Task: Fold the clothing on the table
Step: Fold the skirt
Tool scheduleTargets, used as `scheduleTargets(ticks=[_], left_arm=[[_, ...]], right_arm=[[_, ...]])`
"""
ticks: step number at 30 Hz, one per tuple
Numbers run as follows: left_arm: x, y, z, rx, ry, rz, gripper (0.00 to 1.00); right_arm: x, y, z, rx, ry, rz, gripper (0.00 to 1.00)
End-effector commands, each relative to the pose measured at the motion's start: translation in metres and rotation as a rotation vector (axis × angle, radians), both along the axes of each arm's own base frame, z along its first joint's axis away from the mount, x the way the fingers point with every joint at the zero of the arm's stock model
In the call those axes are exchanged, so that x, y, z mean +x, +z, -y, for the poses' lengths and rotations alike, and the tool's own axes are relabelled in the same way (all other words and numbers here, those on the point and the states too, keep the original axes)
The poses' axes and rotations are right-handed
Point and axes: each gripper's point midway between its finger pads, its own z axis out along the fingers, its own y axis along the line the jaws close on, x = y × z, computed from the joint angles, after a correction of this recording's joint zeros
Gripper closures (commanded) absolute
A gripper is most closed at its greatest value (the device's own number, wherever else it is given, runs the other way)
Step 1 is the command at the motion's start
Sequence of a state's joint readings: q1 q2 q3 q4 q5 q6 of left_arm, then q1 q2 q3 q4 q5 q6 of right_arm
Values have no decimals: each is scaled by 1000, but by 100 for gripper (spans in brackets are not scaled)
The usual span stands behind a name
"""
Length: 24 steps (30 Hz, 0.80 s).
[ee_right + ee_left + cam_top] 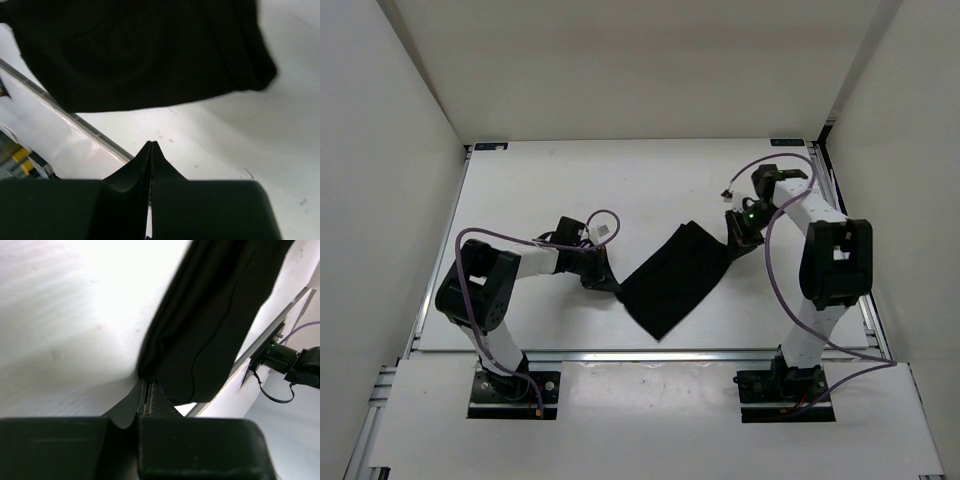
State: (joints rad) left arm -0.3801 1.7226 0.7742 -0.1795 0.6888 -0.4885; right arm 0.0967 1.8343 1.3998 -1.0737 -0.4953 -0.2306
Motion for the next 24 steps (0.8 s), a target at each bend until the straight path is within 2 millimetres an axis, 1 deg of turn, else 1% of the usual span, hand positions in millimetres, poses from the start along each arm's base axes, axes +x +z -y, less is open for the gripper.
scheduleTargets(ticks=[1,3,5,8,10,12,13,15,16,17,18,19,20,22,23,24], left_arm=[[4,25,11,-60,-8,83,100],[1,26,10,-65,3,75,100],[-2,28,8,-70,6,72,100],[-7,28,3,-58,-3,71,100],[-14,25,0,-50,-15,57,100],[-16,25,0,-54,-6,54,100],[-19,26,-1,-65,-4,53,100],[-24,25,-2,-64,4,38,100],[-26,26,-2,-70,6,43,100],[-25,27,-3,-73,9,49,100],[-27,27,-4,-70,4,44,100],[-31,23,-6,-65,2,32,100],[-32,24,-6,-66,-1,29,100],[-38,23,-7,-73,5,2,100],[-36,26,-7,-79,6,12,100],[-38,27,-6,-81,5,2,100]], right_arm=[[6,-1,-15,-67,42,22,99],[9,-12,-20,-125,71,46,100],[16,-22,-16,-208,81,70,100],[27,-35,-15,-283,88,94,100],[31,-42,-21,-314,117,107,99],[42,-51,-27,-346,155,133,100],[42,-53,-33,-350,177,143,100],[49,-65,-40,-374,206,155,100],[53,-66,-44,-372,214,178,100],[52,-70,-49,-363,223,172,100],[52,-77,-50,-362,232,160,100],[51,-78,-55,-344,239,150,100],[51,-79,-60,-328,267,153,100],[47,-83,-77,-242,321,93,100],[48,-82,-83,-227,338,78,100],[52,-86,-89,-213,351,44,100]])
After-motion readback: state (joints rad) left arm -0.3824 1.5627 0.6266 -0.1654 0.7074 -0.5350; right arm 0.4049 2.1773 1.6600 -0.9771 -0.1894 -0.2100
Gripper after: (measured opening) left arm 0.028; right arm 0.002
